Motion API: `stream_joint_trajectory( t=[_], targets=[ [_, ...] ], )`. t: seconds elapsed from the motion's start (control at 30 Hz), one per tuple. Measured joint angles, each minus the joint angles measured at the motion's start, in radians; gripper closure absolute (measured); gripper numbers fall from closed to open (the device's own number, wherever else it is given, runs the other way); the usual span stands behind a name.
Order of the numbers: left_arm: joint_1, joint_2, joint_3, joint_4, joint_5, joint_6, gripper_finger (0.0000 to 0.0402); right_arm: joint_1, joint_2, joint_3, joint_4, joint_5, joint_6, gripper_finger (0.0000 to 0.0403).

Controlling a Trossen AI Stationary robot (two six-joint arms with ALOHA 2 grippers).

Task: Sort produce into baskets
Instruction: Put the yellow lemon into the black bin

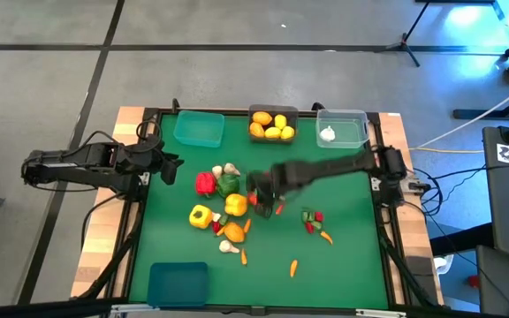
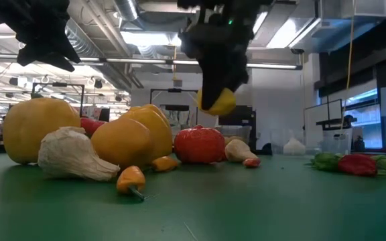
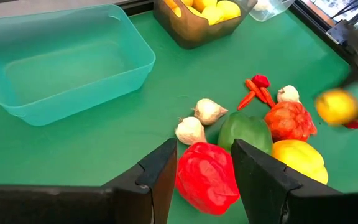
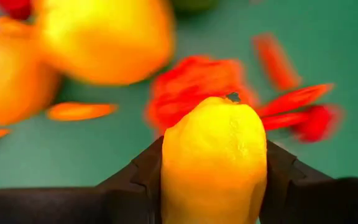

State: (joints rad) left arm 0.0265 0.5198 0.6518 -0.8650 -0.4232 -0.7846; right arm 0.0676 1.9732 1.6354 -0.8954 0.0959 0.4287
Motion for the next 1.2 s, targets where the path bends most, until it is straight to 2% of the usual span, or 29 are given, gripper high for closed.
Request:
stream_joint_trajectory(
  t=[0.2, 0.37, 0.57, 0.9, 1.2],
  targets=[
    [0.000, 0.000, 0.000, 0.000, -0.008, -0.002, 0.0251, -0.223, 0.000, 0.087, -0.107, 0.000, -0.190, 0.0232],
    [0.000, 0.000, 0.000, 0.000, -0.009, -0.002, 0.0251, -0.385, -0.002, 0.110, -0.132, -0.002, -0.257, 0.0228],
    [0.000, 0.000, 0.000, 0.000, -0.008, -0.002, 0.0251, -0.518, -0.002, 0.110, -0.133, -0.008, -0.315, 0.0227],
    [0.000, 0.000, 0.000, 0.000, -0.029, -0.074, 0.0251, -0.652, -0.002, 0.110, -0.095, -0.038, -0.436, 0.0226],
    [0.000, 0.000, 0.000, 0.000, -0.106, -0.092, 0.0251, -0.686, 0.012, 0.104, -0.005, -0.065, -0.486, 0.0225]
  ],
)
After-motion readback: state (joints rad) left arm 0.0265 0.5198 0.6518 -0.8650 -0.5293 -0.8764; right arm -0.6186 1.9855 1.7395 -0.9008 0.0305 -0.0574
